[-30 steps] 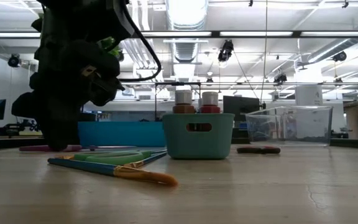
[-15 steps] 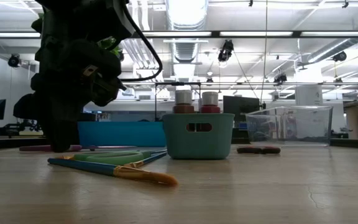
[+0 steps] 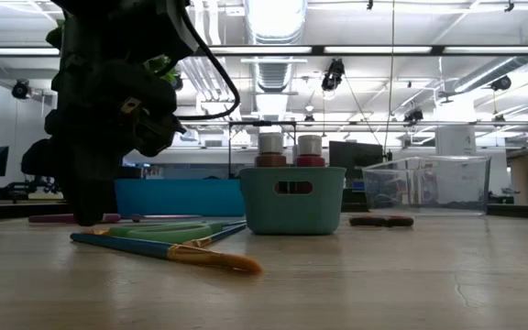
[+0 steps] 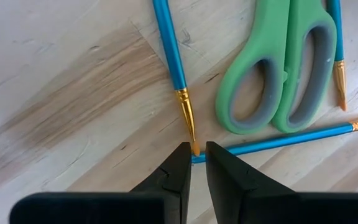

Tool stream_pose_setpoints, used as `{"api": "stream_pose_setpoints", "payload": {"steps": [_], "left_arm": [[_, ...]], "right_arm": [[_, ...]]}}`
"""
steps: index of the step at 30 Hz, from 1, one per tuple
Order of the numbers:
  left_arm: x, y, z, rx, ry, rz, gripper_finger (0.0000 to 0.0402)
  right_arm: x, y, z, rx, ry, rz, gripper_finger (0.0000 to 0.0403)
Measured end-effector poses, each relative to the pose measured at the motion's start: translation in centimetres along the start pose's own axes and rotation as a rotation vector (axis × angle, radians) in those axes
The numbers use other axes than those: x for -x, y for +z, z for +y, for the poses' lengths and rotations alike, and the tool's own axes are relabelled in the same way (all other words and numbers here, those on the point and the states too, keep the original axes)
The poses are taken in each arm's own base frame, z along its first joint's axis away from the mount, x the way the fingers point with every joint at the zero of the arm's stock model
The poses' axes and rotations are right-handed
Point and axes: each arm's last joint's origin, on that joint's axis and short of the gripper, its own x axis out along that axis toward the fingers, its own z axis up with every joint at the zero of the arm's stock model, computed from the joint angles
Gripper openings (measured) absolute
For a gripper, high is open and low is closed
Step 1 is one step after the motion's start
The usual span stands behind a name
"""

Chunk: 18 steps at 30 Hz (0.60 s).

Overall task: Pick & Place Paint Supplies
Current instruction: Put the top big blue paint brush into the blue bin

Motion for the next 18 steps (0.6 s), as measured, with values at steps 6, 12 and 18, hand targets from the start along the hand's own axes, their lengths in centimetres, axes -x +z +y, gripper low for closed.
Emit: {"api": "stream_pose_setpoints", "payload": {"steps": [6,12,18], "left_arm": [[-1.3,0.1,0.0,-0.002,0.012,0.043,0.0057],[-1.8,0.2,-0.3,0.0,0.004,0.053,0.0057],[-1.9,0.2,-0.3,0.0,0.014,0.041,0.0046]], "right_arm": [[0.0,0.0,0.0,0.001,-0.001,0.0,0.0009],[0.0,0.0,0.0,0.0,-0.002,0.002,0.0009],[0.0,-0.1,-0.1,0.006,-0.007,0.005,0.0009]]}}
